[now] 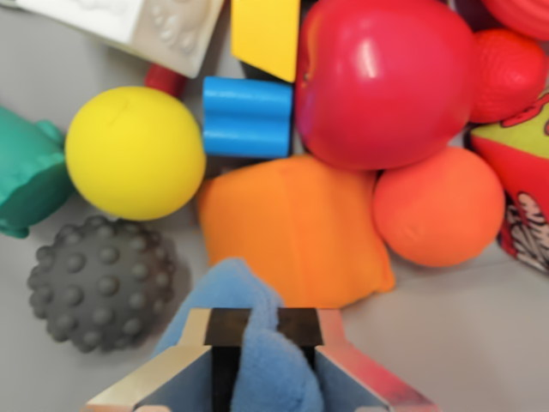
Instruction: Pick an object from the bin
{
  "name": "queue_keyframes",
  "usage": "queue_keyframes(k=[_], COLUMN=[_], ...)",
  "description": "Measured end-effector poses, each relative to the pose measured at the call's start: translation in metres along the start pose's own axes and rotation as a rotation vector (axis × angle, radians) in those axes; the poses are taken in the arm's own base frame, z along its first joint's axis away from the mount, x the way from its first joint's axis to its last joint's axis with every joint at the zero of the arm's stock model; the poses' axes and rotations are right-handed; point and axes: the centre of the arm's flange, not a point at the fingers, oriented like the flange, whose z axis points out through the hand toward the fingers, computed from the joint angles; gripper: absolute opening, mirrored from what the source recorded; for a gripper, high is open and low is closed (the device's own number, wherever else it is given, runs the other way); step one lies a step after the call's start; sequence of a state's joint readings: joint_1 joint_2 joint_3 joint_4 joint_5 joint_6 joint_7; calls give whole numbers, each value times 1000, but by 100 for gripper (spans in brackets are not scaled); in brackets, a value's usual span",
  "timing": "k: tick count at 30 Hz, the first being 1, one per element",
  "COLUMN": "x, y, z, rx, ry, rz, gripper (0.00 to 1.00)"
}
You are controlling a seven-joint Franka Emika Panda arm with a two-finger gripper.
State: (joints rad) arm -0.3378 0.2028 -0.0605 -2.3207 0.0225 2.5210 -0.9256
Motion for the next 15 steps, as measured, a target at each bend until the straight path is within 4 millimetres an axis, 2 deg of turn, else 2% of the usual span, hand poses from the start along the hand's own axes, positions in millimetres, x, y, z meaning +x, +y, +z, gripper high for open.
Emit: queue_keyframes(k=[15], x=[0], y=[0], z=[-63], rx=[0], ry=[1], rz=[-2], gripper=[0])
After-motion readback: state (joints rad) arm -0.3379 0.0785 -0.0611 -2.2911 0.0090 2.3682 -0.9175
